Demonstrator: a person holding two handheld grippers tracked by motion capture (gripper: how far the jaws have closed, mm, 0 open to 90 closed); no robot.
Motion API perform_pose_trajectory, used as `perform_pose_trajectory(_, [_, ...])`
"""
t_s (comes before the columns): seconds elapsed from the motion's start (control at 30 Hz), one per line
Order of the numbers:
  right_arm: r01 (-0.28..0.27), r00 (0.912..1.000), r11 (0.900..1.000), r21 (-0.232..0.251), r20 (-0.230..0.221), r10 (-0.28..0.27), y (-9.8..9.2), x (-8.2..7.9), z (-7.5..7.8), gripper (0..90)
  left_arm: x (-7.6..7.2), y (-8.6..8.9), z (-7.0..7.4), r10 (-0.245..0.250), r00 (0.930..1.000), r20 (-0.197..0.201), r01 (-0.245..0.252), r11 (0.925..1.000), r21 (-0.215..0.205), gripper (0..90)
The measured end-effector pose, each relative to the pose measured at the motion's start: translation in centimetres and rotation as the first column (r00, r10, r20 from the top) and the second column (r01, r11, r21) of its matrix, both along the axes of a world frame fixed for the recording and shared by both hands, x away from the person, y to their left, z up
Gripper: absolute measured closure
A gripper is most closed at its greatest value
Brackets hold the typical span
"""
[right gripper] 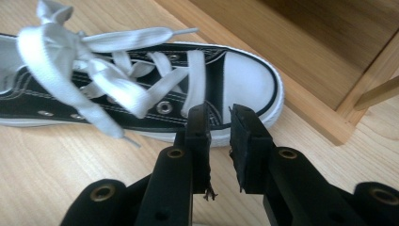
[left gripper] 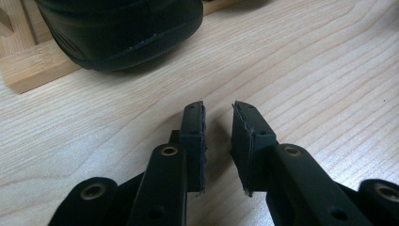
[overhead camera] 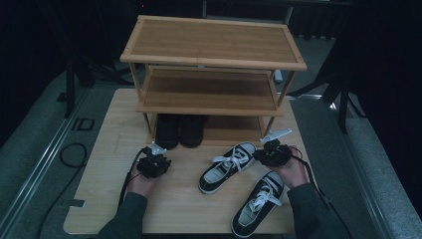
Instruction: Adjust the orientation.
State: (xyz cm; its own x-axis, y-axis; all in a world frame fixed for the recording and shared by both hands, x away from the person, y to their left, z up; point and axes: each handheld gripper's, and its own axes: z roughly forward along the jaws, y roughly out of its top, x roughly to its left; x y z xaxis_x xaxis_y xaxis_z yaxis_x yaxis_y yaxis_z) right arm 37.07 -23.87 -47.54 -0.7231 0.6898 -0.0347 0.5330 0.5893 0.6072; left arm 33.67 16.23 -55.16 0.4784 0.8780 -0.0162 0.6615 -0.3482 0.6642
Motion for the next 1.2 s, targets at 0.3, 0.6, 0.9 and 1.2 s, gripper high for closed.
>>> perform_pose_trajectory(0.3, [-0.037,0.9993,0.999,-0.004,-0.005,0.037,0.5,-1.0,0.4,77.7,0.0,0.0,0.0,-0.005,1.0000,0.002,0.005,1.0000,-0.005,73.0])
perform_pose_trajectory(0.6, [-0.066,0.9978,0.998,0.017,-0.005,0.066,0.6,-2.2,1.1,82.6,0.0,0.0,-0.1,-0.006,1.0000,0.003,0.006,1.0000,-0.005,72.7])
perform_pose_trajectory(0.9, [-0.099,0.9951,0.995,0.018,0.008,0.099,1.4,-3.0,1.9,89.3,-0.1,0.0,-0.1,-0.007,1.0000,0.004,0.007,0.9999,-0.007,72.2])
perform_pose_trajectory(1.2, [-0.142,0.9899,0.990,0.025,0.000,0.142,2.6,-3.8,2.0,89.8,-0.1,0.0,-0.1,-0.008,1.0000,0.004,0.008,0.9999,-0.007,71.8])
